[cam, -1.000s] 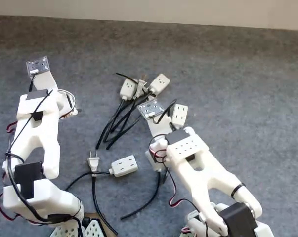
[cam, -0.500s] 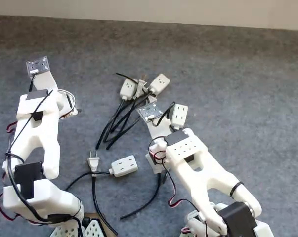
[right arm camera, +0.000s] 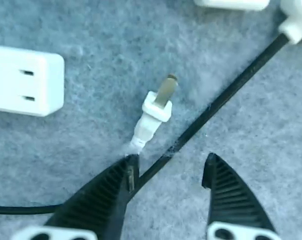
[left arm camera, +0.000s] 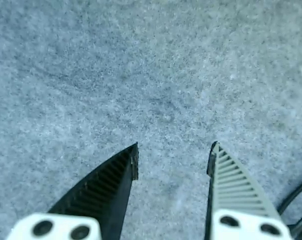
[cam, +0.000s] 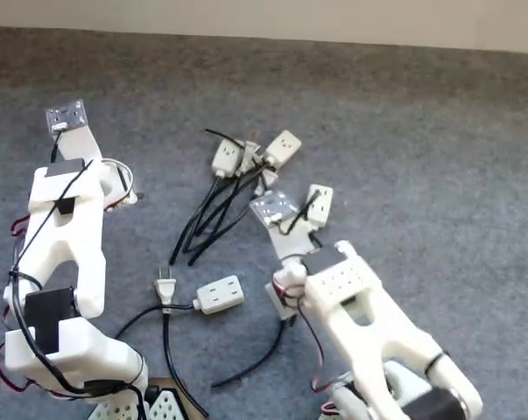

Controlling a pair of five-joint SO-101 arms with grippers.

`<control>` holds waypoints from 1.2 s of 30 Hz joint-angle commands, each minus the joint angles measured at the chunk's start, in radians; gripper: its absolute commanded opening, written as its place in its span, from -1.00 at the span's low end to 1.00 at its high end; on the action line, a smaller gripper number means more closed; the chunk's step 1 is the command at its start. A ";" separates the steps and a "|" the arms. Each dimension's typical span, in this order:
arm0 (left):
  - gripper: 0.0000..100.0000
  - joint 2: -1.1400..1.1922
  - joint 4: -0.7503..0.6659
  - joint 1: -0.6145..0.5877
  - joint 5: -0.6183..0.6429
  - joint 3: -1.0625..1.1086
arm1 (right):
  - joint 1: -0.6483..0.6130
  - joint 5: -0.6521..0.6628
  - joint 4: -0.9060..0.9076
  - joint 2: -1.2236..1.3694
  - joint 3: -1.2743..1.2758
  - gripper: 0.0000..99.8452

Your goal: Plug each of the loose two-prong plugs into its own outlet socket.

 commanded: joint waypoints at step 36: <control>-0.53 -0.005 -0.040 -0.010 0.005 -0.022 | -0.111 -0.384 -0.160 0.332 -0.067 -0.98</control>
